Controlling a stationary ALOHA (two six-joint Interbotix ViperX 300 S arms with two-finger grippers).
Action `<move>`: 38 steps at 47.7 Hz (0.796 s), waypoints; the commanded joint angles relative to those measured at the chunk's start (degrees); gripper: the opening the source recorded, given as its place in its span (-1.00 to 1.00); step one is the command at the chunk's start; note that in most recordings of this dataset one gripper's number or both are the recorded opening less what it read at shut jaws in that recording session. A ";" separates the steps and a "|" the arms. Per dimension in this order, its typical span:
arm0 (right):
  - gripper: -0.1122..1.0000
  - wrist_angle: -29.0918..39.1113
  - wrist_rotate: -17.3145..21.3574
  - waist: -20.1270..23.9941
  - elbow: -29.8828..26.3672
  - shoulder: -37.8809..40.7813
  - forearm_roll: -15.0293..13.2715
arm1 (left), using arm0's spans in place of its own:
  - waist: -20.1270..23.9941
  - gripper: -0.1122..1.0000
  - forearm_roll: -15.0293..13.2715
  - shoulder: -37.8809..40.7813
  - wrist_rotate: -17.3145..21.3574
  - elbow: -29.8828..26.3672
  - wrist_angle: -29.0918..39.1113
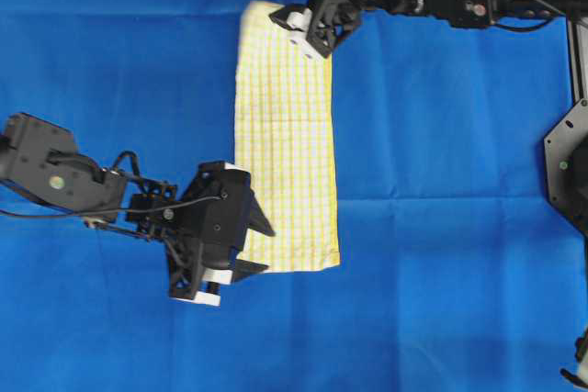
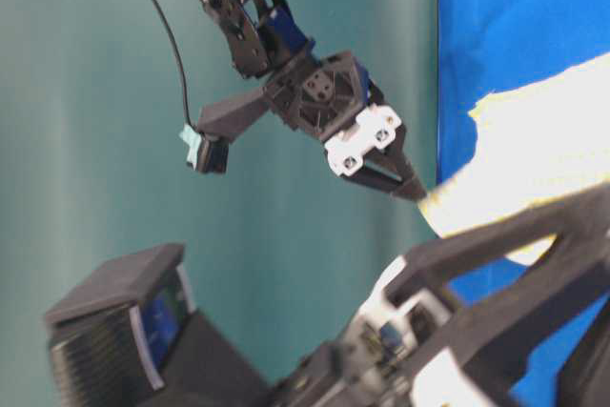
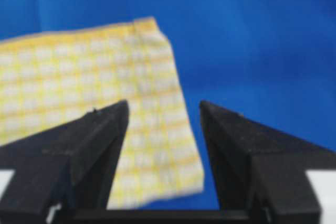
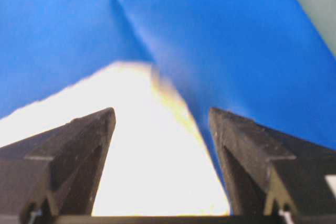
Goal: Fold the yellow towel.
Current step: 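Rotate the strip vertical, right gripper carrying its end to the top, then release the strip and pull both grippers away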
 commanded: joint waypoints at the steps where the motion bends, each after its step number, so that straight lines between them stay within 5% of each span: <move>1: 0.42 -0.26 0.00 0.09 1.49 -4.75 -0.18 | 0.70 0.05 0.35 -4.31 0.26 -0.70 5.54; 8: 0.34 -1.05 0.00 0.09 7.38 -10.72 -0.26 | 3.96 0.05 0.44 -8.26 0.26 0.09 12.39; 16: 0.34 -4.22 0.26 0.97 14.94 -17.58 -0.09 | 8.61 0.05 0.44 -11.16 0.26 1.85 12.30; 38: 0.34 -9.40 0.97 6.33 26.54 -28.21 0.00 | 18.11 0.05 0.62 -18.37 0.35 12.22 -3.60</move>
